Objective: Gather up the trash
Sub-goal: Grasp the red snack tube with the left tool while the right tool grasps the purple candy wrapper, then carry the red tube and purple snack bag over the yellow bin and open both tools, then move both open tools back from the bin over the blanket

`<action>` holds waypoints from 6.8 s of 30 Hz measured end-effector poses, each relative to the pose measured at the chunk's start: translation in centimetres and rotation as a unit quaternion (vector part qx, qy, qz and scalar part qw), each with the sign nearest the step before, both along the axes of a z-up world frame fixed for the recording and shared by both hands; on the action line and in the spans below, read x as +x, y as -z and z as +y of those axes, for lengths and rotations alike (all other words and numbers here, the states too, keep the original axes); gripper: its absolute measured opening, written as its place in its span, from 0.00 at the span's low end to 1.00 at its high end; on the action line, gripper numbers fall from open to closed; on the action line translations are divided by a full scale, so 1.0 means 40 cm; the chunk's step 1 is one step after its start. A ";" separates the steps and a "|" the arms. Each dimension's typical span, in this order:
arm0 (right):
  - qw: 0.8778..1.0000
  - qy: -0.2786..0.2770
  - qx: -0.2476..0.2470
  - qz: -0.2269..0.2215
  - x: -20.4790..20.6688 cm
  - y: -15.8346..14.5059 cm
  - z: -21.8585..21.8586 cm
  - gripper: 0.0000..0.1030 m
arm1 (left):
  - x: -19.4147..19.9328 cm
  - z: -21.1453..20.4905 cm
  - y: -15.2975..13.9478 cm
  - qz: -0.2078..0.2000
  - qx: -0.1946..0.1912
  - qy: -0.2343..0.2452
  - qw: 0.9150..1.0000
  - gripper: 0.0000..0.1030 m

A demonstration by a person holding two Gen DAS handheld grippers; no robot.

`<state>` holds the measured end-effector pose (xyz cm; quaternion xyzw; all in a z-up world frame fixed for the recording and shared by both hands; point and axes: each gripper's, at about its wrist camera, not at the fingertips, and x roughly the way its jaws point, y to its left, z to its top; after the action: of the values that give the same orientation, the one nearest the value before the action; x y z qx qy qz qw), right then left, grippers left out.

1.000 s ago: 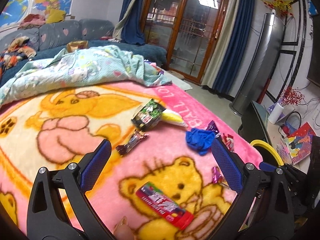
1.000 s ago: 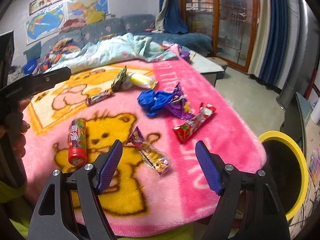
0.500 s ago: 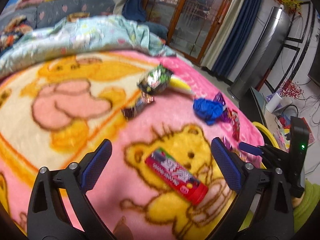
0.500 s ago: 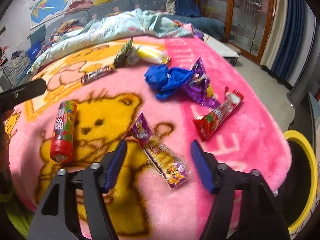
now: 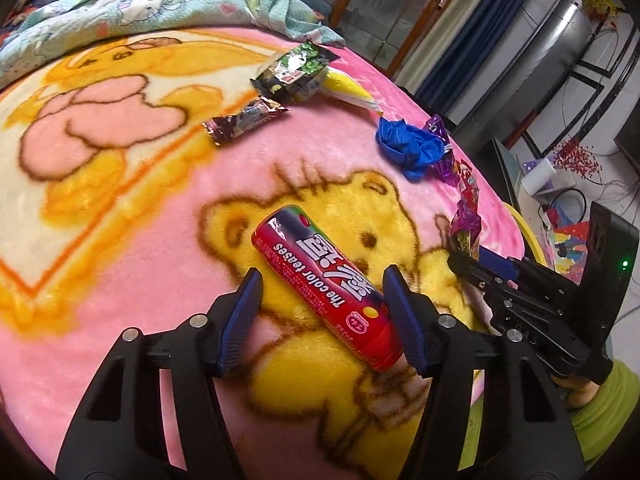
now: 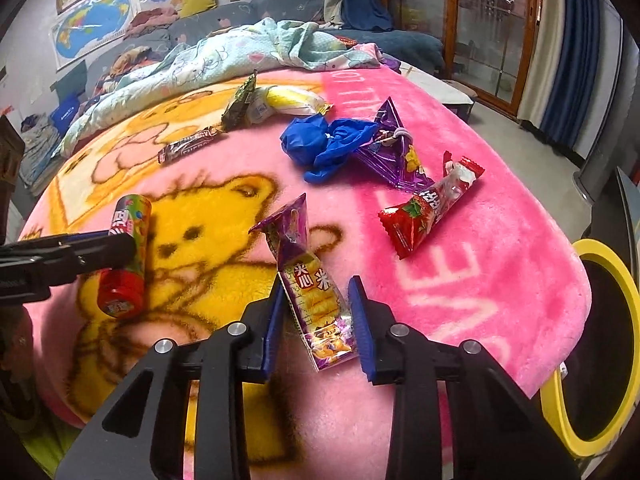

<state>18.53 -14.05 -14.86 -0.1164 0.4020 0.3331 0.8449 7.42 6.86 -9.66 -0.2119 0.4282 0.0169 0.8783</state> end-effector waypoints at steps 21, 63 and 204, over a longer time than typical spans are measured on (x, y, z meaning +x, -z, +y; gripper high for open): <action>0.999 0.006 0.037 0.023 -0.004 -0.025 -0.021 0.28 | 0.051 -0.053 0.003 -0.022 -0.015 0.049 0.998 0.26; 0.970 0.204 0.127 -0.029 0.106 -0.186 -0.363 0.28 | 0.150 -0.338 -0.200 -0.140 0.052 0.177 0.973 0.22; 0.969 0.227 0.067 -0.064 0.061 -0.150 -0.330 0.66 | 0.220 -0.219 -0.189 -0.184 0.129 0.044 0.973 0.89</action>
<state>20.97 -27.25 -8.88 0.0136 0.3402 0.1502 0.9282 16.20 -1.90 -2.10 -0.0772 0.2627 -0.0062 0.9618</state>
